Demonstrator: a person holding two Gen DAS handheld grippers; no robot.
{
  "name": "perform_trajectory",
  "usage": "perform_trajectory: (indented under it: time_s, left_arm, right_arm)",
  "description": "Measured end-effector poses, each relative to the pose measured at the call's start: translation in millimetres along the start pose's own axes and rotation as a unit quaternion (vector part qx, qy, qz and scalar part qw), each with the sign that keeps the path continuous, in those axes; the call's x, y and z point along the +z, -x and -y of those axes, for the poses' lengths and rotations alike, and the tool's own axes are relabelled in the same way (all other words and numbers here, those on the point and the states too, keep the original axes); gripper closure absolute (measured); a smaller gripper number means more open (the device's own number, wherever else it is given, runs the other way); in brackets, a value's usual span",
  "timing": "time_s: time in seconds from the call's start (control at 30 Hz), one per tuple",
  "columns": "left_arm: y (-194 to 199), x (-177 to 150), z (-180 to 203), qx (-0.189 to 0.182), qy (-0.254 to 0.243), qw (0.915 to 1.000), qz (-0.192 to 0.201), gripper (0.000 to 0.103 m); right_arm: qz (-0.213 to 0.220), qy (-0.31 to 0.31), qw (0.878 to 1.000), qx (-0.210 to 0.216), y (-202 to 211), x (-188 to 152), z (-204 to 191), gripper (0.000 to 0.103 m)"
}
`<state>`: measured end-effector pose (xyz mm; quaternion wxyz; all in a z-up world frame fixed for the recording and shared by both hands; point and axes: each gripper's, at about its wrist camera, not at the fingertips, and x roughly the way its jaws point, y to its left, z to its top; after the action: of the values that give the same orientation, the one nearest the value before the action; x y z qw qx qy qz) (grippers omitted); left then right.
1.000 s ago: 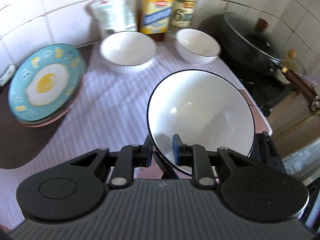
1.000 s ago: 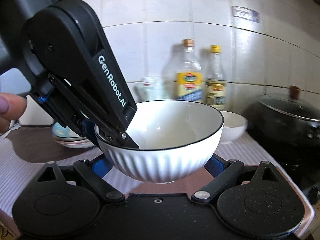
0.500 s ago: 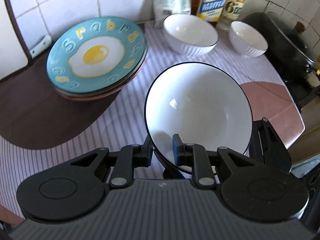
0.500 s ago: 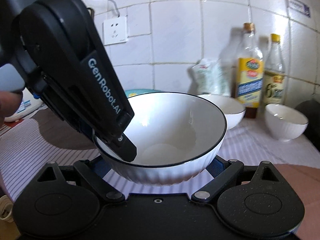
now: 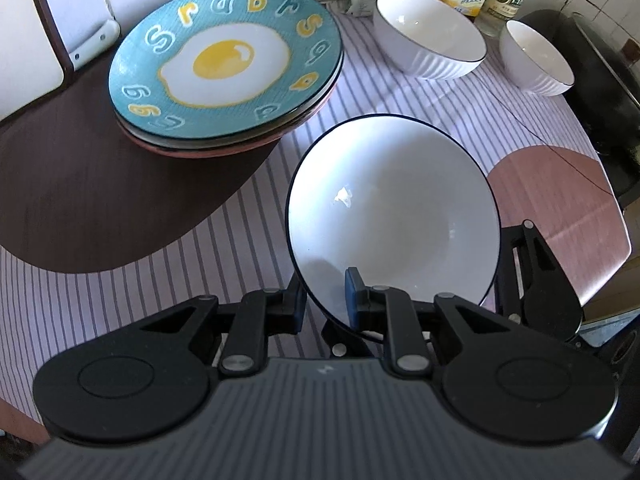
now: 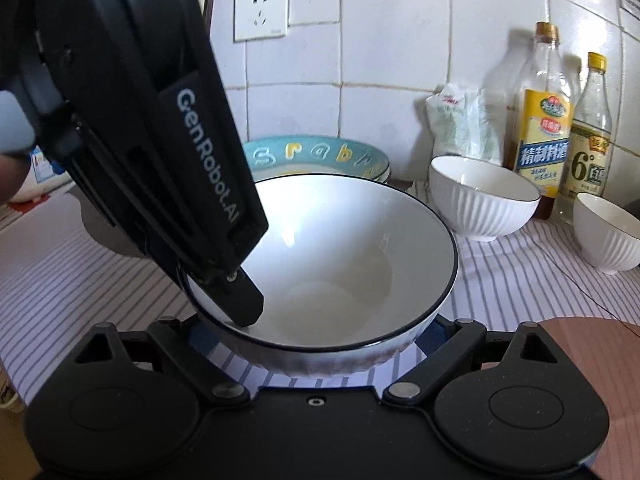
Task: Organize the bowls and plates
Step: 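Carry the white bowl with the left gripper toward the plate stack, then lower the white bowl onto the cloth and open the left gripper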
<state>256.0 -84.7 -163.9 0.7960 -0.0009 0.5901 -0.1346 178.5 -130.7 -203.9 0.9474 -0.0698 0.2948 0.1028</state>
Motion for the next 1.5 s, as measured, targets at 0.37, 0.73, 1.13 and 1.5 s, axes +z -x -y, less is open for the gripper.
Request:
perform_trajectory:
  time_s: [0.37, 0.73, 1.13, 1.5]
  left_arm:
    - [-7, 0, -15, -0.036, 0.033, 0.9988, -0.010, 0.084]
    - [27, 8, -25, -0.025, 0.017, 0.9995, -0.007, 0.062]
    - [72, 19, -24, -0.030, -0.008, 0.9994, 0.013, 0.047]
    - [91, 57, -13, -0.035, -0.048, 0.9963, 0.062, 0.038]
  right_arm:
    - [-0.064, -0.018, 0.997, -0.033, 11, 2, -6, 0.005]
    - [-0.065, -0.139, 0.987, -0.045, 79, 19, 20, 0.005]
    - [-0.056, -0.220, 0.973, -0.030, 109, 66, 62, 0.012]
    - [-0.055, -0.287, 0.956, -0.013, 98, 100, 96, 0.023]
